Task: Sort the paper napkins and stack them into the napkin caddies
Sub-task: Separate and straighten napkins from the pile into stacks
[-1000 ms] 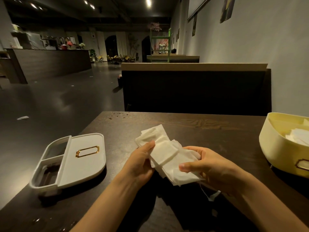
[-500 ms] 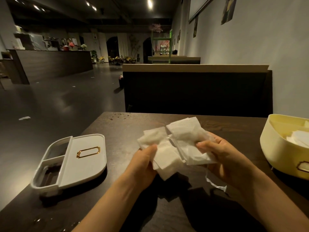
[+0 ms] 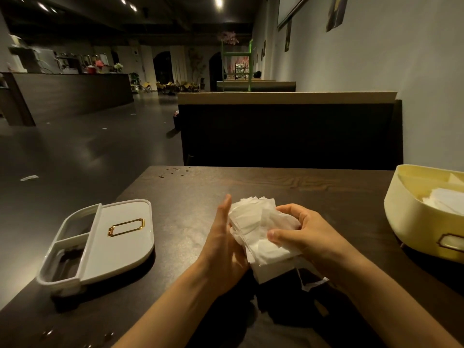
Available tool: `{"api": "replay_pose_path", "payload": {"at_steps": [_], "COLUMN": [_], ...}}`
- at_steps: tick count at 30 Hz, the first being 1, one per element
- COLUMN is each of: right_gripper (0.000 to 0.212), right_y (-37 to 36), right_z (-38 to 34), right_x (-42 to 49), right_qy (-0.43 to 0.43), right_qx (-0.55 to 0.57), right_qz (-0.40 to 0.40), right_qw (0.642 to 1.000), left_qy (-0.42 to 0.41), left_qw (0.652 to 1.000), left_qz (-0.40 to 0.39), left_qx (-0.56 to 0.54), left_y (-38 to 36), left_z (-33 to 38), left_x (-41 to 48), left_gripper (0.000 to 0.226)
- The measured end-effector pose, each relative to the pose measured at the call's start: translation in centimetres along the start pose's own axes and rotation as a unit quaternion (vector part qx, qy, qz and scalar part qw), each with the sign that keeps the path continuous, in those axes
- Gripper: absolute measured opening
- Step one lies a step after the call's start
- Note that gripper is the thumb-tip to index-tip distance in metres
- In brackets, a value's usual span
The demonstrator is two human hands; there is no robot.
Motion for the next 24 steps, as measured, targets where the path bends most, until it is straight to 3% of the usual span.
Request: {"api": "replay_pose_path", "payload": {"at_steps": [3, 7, 13, 19, 24], "right_gripper": [0.041, 0.020, 0.003, 0.004, 0.004], "right_y": [0.3, 0.8, 0.7, 0.7, 0.5], "right_z": [0.1, -0.2, -0.5, -1.2, -1.4], "right_x": [0.2, 0.5, 0.5, 0.4, 0.4], "right_qy": [0.025, 0.048, 0.075, 0.122, 0.148], "right_qx": [-0.036, -0.119, -0.153, -0.113, -0.057], "right_qz": [0.021, 0.033, 0.025, 0.026, 0.010], "right_qw": [0.999, 0.991, 0.985, 0.986, 0.987], "left_qy": [-0.006, -0.026, -0.032, -0.048, -0.069], "left_qw": [0.999, 0.997, 0.995, 0.986, 0.985], "left_qz": [0.024, 0.078, 0.093, 0.130, 0.080], "left_qx": [0.039, 0.015, 0.028, 0.097, 0.139], "left_y": [0.1, 1.4, 1.6, 2.3, 1.5], "left_z": [-0.1, 0.1, 0.4, 0.3, 0.3], "left_x": [0.0, 0.3, 0.4, 0.6, 0.4], "left_gripper": [0.048, 0.029, 0.028, 0.025, 0.019]}}
Point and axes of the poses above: each hand's wrist, its own x-axis towards the middle knuckle, its own y-axis out of the back of the hand, z = x × y, the point moved 5 cm from there along x, towards the middle knuckle, and after that the axes turned 1 degree about y, right-handed, at the moved point
